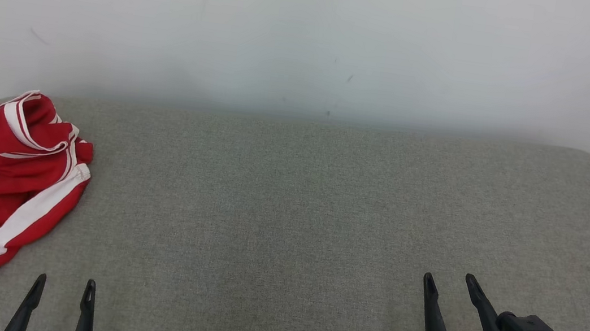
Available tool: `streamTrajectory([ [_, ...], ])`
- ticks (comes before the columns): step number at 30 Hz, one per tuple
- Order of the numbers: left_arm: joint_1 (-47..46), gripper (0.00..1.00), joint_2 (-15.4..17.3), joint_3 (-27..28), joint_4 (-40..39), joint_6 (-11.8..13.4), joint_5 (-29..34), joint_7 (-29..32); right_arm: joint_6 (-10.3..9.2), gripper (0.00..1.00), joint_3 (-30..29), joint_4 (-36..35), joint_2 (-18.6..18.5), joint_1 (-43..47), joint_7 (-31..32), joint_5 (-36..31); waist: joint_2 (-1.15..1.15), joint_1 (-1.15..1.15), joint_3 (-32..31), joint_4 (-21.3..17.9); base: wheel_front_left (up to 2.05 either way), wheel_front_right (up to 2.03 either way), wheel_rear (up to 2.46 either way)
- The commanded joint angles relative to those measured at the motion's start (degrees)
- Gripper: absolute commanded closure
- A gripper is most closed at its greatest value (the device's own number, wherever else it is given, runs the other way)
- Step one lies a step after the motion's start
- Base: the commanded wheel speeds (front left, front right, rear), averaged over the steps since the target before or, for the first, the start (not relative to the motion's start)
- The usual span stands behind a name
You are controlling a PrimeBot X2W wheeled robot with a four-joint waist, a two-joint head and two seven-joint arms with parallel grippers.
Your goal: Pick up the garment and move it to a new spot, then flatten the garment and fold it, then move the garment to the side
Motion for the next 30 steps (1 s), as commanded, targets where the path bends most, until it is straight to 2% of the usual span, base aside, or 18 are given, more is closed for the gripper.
streamTrajectory([
  [1, 0.39, 0.0, 0.38, -0.01, 0.08, -0.01, -0.45, -0.21, 0.02, 0.0, -0.08, 0.14, 0.07, 0.27, -0.35, 0.35, 0.0, 0.0, 0.02, -0.01, 0.0, 0.0, 0.0],
  [9, 0.46, 0.0, 0.55, -0.13, 0.22, 0.42, -0.81, -0.22, 0.02, 0.0, -0.21, 0.48, 0.23, 0.12, -0.57, 0.56, 0.0, 0.0, 0.02, 0.08, 0.0, 0.0, 0.0],
  [16, 0.22, 0.0, 0.8, -0.3, 0.34, 0.59, -0.91, 0.04, 0.02, 0.0, -0.34, 0.87, 0.41, 0.51, -0.9, 0.92, 0.0, 0.0, 0.06, 1.7, 0.0, 0.0, 0.0],
  [23, 1.14, 0.0, 1.24, 0.17, 0.14, 1.08, -1.24, 0.28, 0.02, 0.0, -0.15, 1.2, 0.63, 1.07, -1.11, 1.6, 0.0, 0.0, 0.02, 5.71, 0.0, 0.0, 0.0],
  [30, 1.83, 0.0, 1.77, 0.4, -0.25, 1.55, -1.49, 1.04, 0.02, 0.0, -0.12, 1.62, 0.73, 1.82, -1.35, 2.06, 0.0, 0.0, -0.38, 11.67, 0.0, 0.0, 0.0],
])
